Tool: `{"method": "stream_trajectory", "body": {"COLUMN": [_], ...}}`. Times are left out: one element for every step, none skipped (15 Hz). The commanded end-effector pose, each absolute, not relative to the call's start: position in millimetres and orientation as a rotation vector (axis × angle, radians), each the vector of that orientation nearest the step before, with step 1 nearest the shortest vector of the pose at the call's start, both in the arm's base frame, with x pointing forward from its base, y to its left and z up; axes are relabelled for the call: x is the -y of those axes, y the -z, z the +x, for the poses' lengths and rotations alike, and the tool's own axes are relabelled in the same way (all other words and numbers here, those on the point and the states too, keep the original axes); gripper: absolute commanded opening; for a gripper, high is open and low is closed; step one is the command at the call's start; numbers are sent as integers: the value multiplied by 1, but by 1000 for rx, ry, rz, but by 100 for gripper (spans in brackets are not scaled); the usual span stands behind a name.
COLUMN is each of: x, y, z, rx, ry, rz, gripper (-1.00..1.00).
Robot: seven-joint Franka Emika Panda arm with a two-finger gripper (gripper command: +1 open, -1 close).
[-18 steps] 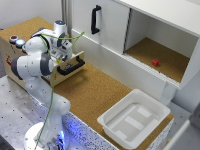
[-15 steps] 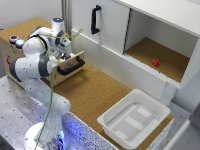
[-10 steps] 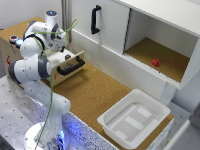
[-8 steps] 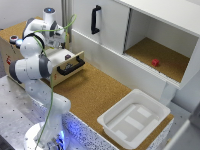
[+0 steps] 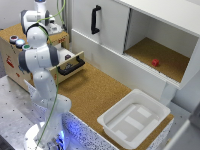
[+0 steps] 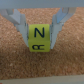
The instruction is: Put the yellow object on top of the drawer
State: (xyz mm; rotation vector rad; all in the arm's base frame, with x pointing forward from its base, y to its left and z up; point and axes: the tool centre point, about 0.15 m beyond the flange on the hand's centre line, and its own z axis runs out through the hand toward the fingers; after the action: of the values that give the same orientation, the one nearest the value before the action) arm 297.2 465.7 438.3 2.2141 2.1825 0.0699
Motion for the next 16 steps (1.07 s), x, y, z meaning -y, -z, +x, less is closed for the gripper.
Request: {"method": "stream_trajectory", "body": {"x": [-499, -496, -493, -489, -487, -484, -481, -477, -472, -464, -454, -444, -435, -426, -416, -406], "y": [-447, -448, -450, -454, -458, -463, -467, -471, -474, -475, -476, -476, -475, -473, -472, -472], "z": [311, 312, 311, 311, 311, 310, 310, 309, 308, 307, 304, 302, 299, 296, 295, 294], "rx": [-2250, -2244, -2236, -2229, -2227, -2213, -2197, -2181, -2152, -2123, -2078, -2038, -2001, -1958, -1916, -1861], "ry": [264, 261, 252, 233, 220, 203, 183, 169, 150, 141, 122, 106, 94, 85, 76, 58], "rz": [2086, 2105, 2124, 2144, 2151, 2167, 2191, 2220, 2255, 2299, 2354, 2413, 2460, 2508, 2561, 2615], "gripper": [100, 100, 100, 100, 100, 100, 100, 100, 100, 100, 100, 100, 100, 100, 100, 100]}}
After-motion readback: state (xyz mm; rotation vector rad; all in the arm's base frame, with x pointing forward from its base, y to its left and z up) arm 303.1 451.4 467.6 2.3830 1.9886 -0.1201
